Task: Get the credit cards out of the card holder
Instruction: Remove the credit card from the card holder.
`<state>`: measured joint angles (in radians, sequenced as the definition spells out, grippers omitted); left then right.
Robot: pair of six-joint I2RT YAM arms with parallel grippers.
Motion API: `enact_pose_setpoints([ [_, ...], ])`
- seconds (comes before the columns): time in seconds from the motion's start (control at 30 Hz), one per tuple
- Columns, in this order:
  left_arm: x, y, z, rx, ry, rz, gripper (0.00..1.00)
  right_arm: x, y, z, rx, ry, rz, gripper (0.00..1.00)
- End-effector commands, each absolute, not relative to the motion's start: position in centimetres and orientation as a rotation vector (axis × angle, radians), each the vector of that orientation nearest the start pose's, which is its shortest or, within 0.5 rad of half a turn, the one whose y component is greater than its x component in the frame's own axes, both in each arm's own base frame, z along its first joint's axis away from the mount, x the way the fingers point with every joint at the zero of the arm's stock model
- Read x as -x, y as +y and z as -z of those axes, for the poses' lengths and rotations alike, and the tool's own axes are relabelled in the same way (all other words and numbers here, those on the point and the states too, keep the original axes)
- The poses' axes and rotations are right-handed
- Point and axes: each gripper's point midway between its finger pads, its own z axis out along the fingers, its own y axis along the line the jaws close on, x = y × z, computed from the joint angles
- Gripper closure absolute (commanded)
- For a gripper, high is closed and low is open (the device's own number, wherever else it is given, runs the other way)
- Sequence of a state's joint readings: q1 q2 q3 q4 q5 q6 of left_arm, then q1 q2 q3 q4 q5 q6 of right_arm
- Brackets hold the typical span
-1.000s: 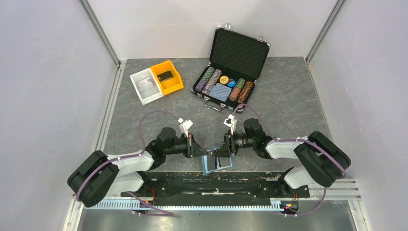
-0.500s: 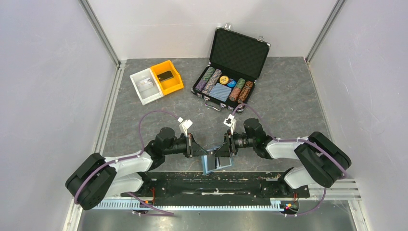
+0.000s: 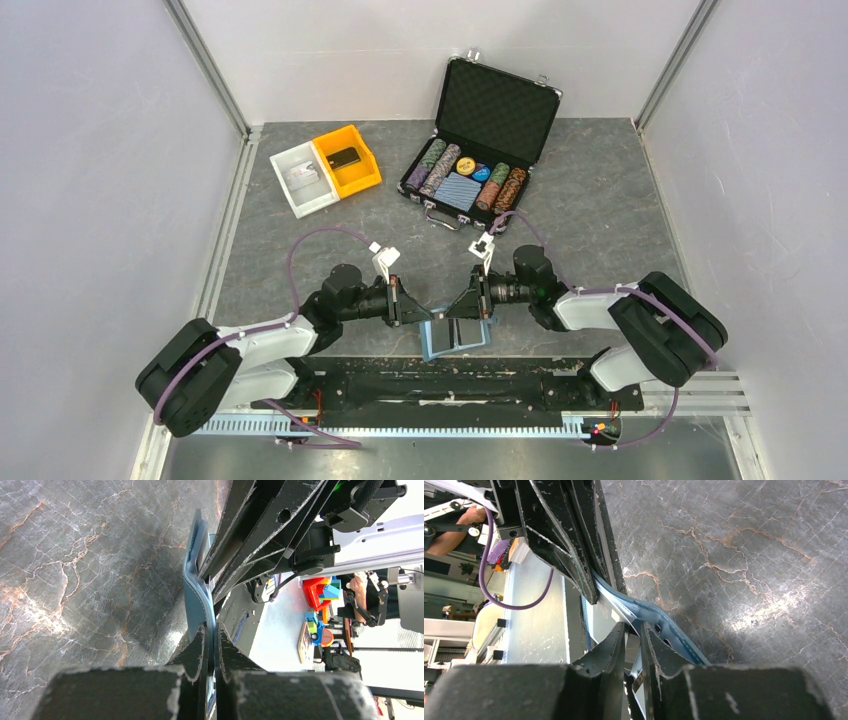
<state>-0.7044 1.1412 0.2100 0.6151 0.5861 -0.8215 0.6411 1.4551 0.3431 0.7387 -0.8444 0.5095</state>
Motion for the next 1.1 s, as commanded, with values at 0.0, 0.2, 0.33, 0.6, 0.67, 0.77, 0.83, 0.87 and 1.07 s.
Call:
enact_pose_setpoints([
  [0.0, -14.3, -28.5, -11.9, -0.362, 2.058, 1.553, 0.98, -15.5, 29.9, -10.3, 0.806, 1.889, -1.582, 0.84],
  [0.2, -14.4, -28.4, -11.6, -0.362, 2.072, 1.53, 0.98, -15.6, 28.9, -10.4, 0.792, 1.884, -1.586, 0.95],
  [0.33, -14.2, -28.2, -11.3, -0.366, 2.086, 1.529, 0.98, -14.8, 28.7, -11.1, 0.833, 1.843, -1.628, 1.0],
  [0.6, -14.1, -28.2, -11.1, -0.356, 2.089, 1.536, 0.98, -15.0, 28.4, -10.9, 0.84, 1.854, -1.606, 0.91],
  [0.67, -14.1, -28.1, -11.1, -0.357, 2.087, 1.534, 0.98, -15.0, 28.3, -11.0, 0.841, 1.851, -1.611, 0.99],
  [0.77, -14.0, -28.1, -11.1, -0.356, 2.084, 1.533, 0.98, -15.1, 28.2, -11.2, 0.839, 1.841, -1.61, 1.0],
  [0.83, -14.0, -28.1, -11.0, -0.356, 2.085, 1.531, 0.98, -15.2, 28.1, -11.3, 0.835, 1.839, -1.61, 1.0],
  [0.87, -14.0, -28.1, -11.0, -0.358, 2.087, 1.528, 0.98, -15.3, 28.0, -11.5, 0.832, 1.837, -1.608, 1.0],
  [1.07, -14.2, -27.9, -10.6, -0.348, 2.103, 1.51, 0.98, -17.1, 27.0, -10.9, 0.781, 1.884, -1.548, 1.0],
])
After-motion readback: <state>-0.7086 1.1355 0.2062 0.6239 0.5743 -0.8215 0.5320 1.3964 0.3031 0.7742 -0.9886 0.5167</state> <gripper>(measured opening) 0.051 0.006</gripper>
